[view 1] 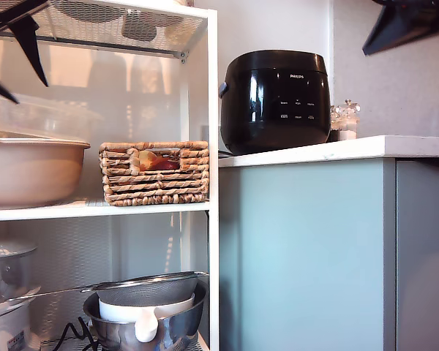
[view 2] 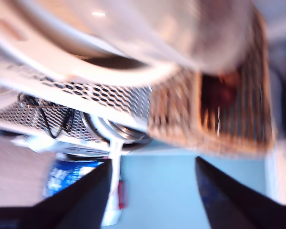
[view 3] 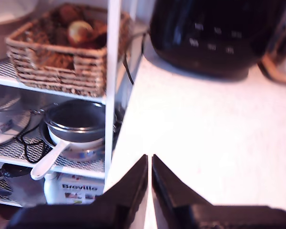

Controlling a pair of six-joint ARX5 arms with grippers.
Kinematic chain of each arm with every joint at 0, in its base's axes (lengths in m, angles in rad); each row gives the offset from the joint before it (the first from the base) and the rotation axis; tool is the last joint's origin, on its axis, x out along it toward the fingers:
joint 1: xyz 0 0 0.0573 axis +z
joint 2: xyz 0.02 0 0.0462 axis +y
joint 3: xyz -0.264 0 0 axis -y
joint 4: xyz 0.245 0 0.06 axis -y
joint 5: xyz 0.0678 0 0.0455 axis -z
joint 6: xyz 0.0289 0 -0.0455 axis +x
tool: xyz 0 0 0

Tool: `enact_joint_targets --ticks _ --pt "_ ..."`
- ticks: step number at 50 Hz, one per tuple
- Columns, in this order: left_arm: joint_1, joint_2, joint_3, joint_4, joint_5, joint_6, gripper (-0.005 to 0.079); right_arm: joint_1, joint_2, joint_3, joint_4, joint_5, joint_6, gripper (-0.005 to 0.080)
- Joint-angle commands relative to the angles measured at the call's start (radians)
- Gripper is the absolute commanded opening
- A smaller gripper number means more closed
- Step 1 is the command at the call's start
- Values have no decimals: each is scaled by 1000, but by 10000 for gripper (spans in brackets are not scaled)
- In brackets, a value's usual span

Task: Pick up the plastic microwave lid from the counter next to you, then place it on the shelf

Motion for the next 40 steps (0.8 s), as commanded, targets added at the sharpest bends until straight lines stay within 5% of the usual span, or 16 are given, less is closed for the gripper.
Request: enact_joint_targets --ticks 1,13,30,40 --pt "-24 1 -5 -4 2 111 -20 4 0 -14 -13 26 27 -11" --pt "-111 -6 -5 0 -98 390 -19 -64 0 -14 -71 95 107 -11" --pt "-126 -11 -36 97 -162 438 -19 -299 0 -15 13 63 114 -11" --pt "-87 -77 -156 219 -172 462 -19 -400 0 -26 90 -4 98 -11"
